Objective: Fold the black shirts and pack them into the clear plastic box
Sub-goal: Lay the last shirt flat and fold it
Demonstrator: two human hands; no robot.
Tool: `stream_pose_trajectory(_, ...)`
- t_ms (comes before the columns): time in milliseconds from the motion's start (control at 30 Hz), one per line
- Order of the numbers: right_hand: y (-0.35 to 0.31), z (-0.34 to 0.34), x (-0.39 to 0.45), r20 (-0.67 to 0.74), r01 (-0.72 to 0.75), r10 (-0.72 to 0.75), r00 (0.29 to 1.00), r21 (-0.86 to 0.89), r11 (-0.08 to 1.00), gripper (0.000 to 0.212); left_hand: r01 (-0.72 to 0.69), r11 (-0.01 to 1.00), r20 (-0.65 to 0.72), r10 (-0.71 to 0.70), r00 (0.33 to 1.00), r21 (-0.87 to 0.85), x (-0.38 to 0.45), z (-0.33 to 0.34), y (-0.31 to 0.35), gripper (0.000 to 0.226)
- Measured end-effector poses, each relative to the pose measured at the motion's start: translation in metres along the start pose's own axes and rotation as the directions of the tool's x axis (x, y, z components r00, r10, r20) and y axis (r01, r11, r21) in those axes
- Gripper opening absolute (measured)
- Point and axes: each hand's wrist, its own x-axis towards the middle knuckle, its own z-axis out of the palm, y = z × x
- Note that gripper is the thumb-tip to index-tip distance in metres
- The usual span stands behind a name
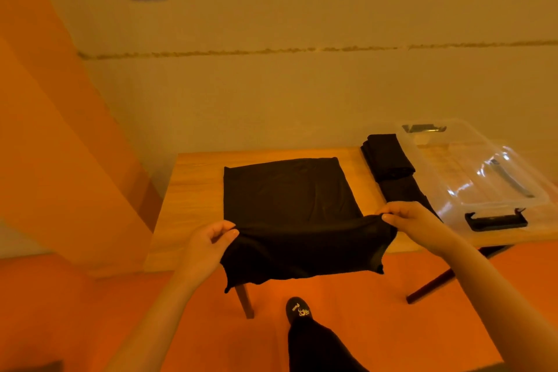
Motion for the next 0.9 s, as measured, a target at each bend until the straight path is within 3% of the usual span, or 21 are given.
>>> stream_pose_trajectory(200, -0.007, 0.002, 0.092, -0.086, -0.002, 0.006, 0.996, 0.049, 0.999, 0.022, 0.043, 0.999, -0.045, -0.043, 0.998, 0.006, 0.078, 0.01, 0.004, 0.019)
stream_pose_trajectory(333, 0.002, 0.005, 0.176, -0.051, -0.029, 0.026, 0.998, -0.062, 0.998, 0.026, 0.159, 0.987, -0.045, -0.157, 0.987, 0.024, 0.154, 0.021, -0.007, 0.01)
stream_pose_trajectory(500, 0.017, 0.019, 0.286, -0.014, -0.102, 0.102, 0.995, 0.001, 0.995, 0.026, 0.265, 0.964, -0.133, -0.259, 0.957, 0.03, 0.254, 0.038, -0.032, 0.009)
stream_pose_trajectory(667, 0.045, 0.045, 0.362, 0.053, -0.213, 0.217, 0.975, -0.069, 0.974, 0.026, 0.351, 0.921, -0.135, -0.331, 0.934, 0.171, 0.316, 0.063, -0.068, 0.013)
stream_pose_trajectory(767, 0.061, 0.055, 0.377, 0.027, -0.23, 0.234, 0.972, -0.104, 0.968, 0.025, 0.352, 0.914, -0.197, -0.313, 0.929, 0.204, 0.327, 0.072, -0.085, 0.018)
stream_pose_trajectory(900, 0.065, 0.06, 0.381, -0.091, -0.126, 0.118, 0.989, -0.098, 0.987, 0.024, 0.267, 0.944, -0.33, -0.194, 0.924, 0.192, 0.331, 0.079, -0.087, 0.019)
